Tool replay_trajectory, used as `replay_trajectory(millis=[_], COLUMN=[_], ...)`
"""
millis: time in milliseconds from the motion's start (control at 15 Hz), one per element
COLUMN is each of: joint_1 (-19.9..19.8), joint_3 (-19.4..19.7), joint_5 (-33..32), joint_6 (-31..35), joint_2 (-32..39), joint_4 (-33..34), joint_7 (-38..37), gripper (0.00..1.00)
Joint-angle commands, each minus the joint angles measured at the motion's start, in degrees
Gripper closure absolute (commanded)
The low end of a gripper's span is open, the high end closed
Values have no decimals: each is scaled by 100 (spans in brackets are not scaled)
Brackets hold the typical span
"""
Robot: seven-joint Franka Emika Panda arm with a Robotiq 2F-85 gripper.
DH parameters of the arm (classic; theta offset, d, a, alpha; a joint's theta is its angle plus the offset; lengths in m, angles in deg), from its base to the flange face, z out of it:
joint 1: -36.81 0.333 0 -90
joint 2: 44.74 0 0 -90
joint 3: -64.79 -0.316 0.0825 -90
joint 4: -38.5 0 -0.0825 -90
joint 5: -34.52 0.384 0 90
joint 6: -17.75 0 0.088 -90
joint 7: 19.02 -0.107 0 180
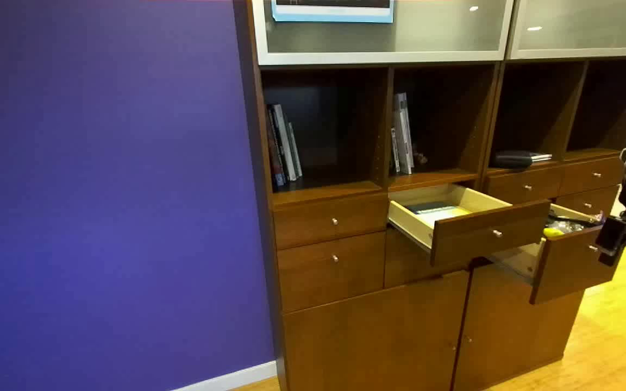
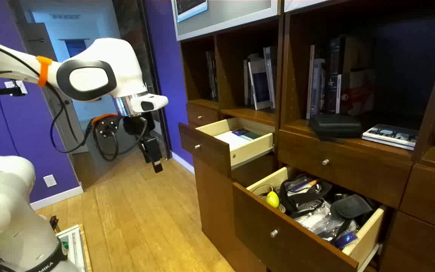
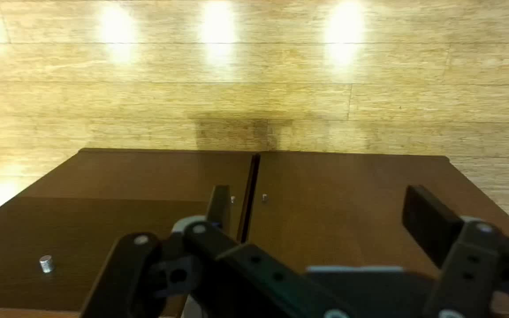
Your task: Close the open drawer on the left
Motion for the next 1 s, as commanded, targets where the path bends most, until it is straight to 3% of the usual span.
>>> replay_trajectory(millis=[0,467,933], joint_1=[29,29,648], joint_3=[23,23,-406], joint_5=[-17,-17,511], joint_6=[-19,-19,-101], joint_2=[0,0,830], joint_4=[12,12,808], joint_7=[-18,-18,-358], gripper=[0,0,0])
